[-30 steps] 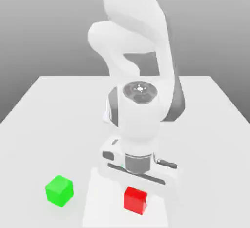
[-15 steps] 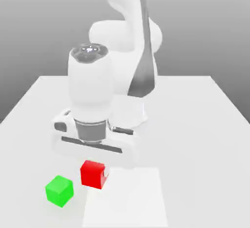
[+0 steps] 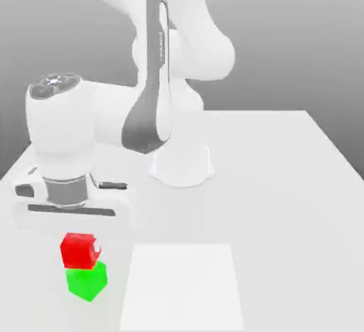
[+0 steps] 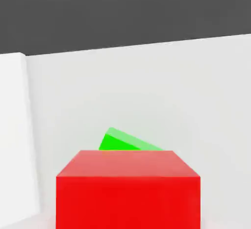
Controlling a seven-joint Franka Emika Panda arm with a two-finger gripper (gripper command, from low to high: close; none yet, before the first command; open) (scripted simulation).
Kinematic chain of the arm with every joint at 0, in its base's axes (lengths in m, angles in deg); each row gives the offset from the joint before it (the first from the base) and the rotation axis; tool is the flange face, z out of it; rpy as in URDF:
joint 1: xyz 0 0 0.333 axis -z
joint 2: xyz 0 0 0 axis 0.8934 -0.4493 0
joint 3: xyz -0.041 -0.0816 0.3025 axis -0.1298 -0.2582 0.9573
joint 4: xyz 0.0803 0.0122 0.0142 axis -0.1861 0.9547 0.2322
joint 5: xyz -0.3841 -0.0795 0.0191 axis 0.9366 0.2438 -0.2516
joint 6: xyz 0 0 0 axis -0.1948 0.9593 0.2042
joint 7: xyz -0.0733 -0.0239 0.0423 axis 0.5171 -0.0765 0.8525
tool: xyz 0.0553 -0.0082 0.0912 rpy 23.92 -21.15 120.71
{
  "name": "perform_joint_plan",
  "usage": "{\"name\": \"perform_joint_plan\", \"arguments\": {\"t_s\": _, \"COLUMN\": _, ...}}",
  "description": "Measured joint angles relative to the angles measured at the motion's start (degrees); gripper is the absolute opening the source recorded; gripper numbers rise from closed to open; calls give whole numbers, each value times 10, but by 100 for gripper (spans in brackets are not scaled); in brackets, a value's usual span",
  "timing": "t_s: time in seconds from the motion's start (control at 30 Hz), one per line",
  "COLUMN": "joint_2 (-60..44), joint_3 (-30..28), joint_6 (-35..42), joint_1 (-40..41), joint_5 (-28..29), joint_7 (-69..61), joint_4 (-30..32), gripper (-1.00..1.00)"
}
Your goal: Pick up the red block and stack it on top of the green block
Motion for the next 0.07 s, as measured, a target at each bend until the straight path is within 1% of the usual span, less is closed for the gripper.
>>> {"name": "perform_joint_plan", "arguments": {"t_s": 0.07, "joint_2": 0, "joint_3": 0, "joint_6": 0, "joint_1": 0, "joint_5": 0, "joint_7": 0, "joint_4": 0, "gripper": 100}}
